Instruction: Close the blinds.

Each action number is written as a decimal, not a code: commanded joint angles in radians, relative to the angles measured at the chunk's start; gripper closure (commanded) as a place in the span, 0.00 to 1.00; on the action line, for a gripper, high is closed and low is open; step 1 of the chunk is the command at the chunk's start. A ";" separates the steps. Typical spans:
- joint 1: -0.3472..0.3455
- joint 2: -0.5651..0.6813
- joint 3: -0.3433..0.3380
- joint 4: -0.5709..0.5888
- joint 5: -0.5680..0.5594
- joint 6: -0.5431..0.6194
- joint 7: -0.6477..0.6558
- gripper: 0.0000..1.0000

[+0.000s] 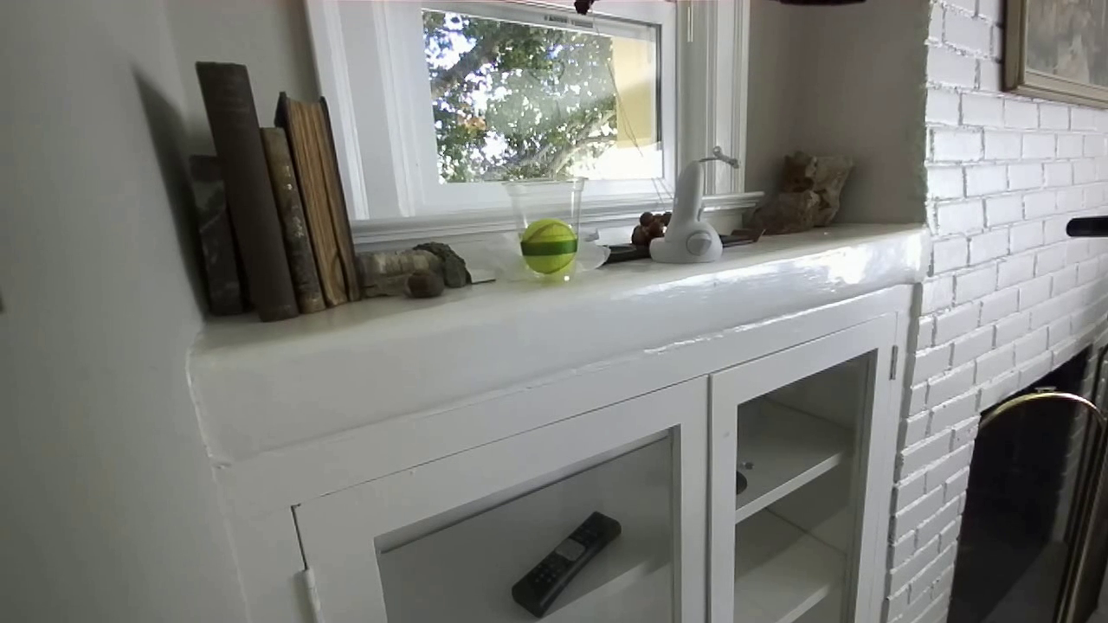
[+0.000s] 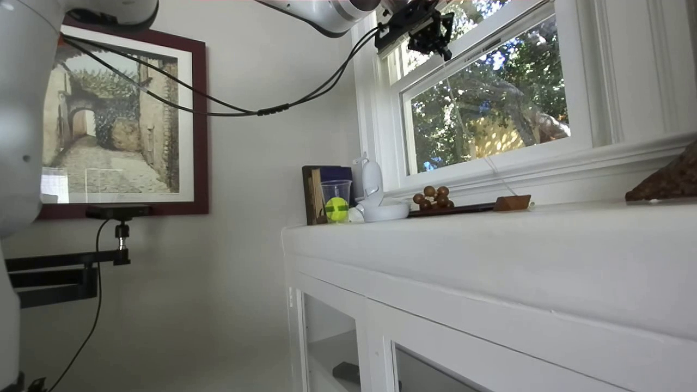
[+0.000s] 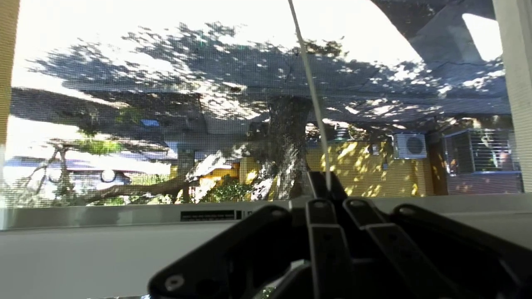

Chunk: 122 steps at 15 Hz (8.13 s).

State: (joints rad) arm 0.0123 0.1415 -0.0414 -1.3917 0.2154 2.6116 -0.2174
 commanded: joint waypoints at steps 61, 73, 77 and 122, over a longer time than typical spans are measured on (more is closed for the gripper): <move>0.098 -0.282 -0.201 -0.163 -0.311 -0.293 0.088 0.00; -0.033 -0.428 -0.109 -0.715 -0.304 0.112 0.055 0.00; -0.058 -0.381 -0.110 -0.771 -0.305 0.276 0.057 0.00; -0.093 -0.022 -0.073 -0.396 -0.282 0.412 0.105 1.00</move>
State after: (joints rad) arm -0.0698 0.1175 -0.1321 -1.8185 -0.0809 3.0604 -0.1429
